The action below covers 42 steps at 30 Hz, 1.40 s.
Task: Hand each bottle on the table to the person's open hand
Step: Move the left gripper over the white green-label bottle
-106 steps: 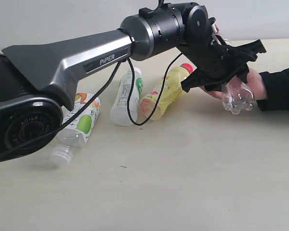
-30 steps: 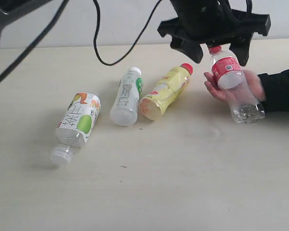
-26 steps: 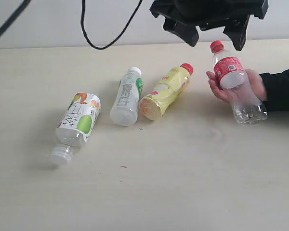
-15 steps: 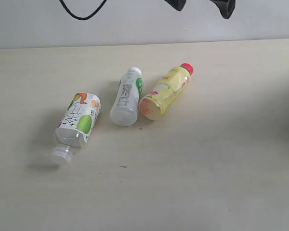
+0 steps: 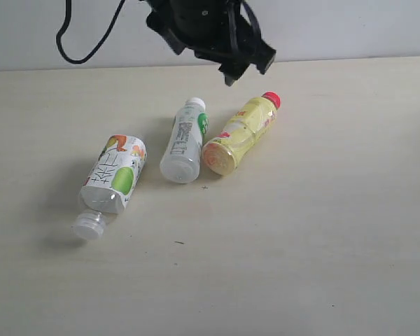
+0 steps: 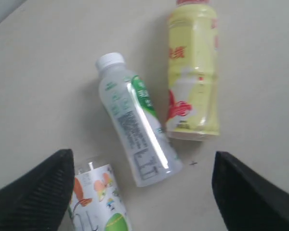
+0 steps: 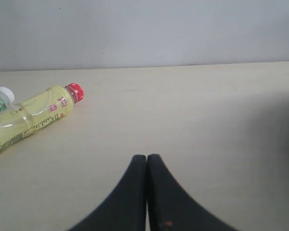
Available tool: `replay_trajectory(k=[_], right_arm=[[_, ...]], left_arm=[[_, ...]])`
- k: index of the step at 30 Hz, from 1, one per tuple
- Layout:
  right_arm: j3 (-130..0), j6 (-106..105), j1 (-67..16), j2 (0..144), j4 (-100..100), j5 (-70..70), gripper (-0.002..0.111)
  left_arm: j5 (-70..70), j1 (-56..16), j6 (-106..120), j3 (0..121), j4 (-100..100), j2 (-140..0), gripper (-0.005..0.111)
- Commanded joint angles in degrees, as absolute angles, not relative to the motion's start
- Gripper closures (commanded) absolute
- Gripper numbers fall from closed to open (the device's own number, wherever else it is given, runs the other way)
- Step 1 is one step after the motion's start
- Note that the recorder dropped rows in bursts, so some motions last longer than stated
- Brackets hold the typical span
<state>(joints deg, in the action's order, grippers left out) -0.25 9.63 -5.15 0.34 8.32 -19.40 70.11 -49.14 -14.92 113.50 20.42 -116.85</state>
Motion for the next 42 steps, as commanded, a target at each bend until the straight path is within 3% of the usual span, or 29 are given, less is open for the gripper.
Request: replay_trajectory(k=[1, 14, 42], right_arm=[[0.0, 9.65, -4.87, 0.0, 7.99, -18.75, 0.108], [0.0, 9.65, -4.87, 0.0, 7.99, -18.75, 0.108], [0.0, 9.65, -4.87, 0.0, 7.99, -18.75, 0.108]], left_arm=[[69.96, -48.4, -21.46, 109.91, 26.17, -116.64, 0.031], [69.96, -43.05, -23.03, 108.63, 18.41, -116.64, 0.031], [69.34, -42.96, -19.94, 108.63, 16.74, -116.64, 0.031]])
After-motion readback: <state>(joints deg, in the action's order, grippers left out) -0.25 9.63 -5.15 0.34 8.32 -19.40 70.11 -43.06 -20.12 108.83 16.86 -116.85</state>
